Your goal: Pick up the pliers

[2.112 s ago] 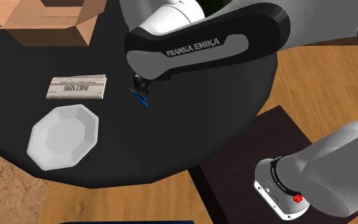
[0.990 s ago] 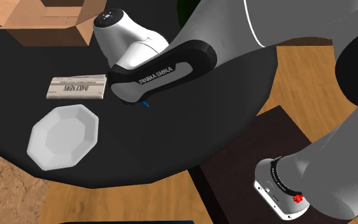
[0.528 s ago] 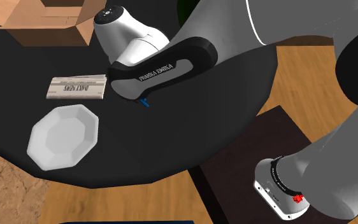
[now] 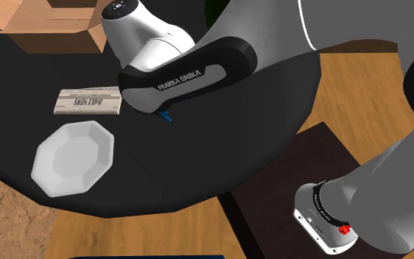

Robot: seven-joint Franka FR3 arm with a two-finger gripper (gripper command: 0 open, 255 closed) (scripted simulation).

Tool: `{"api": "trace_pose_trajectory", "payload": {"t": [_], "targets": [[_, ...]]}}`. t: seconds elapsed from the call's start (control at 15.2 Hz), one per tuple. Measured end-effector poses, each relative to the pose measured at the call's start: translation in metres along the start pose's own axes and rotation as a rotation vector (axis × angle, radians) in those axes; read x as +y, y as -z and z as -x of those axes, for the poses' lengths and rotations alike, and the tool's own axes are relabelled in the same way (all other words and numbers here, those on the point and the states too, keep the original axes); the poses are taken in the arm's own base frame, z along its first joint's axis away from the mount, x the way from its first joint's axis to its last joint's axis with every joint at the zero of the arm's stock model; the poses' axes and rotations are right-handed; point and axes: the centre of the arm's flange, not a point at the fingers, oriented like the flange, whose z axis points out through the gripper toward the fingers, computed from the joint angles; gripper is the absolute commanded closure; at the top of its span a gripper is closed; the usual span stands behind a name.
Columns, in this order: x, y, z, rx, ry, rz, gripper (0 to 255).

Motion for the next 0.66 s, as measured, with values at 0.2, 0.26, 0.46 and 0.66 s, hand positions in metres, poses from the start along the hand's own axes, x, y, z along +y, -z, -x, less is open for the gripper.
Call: {"api": "trace_pose_trajectory", "payload": {"t": [0.2, 0.26, 0.46, 0.66], "targets": [[0.000, 0.016, -0.001, 0.000, 0.000, 0.000, 255], [0.000, 0.022, -0.001, 0.000, 0.000, 0.000, 255], [0.000, 0.037, 0.000, 0.000, 0.000, 0.000, 255], [0.000, 0.051, 0.000, 0.000, 0.000, 0.000, 255]]}}
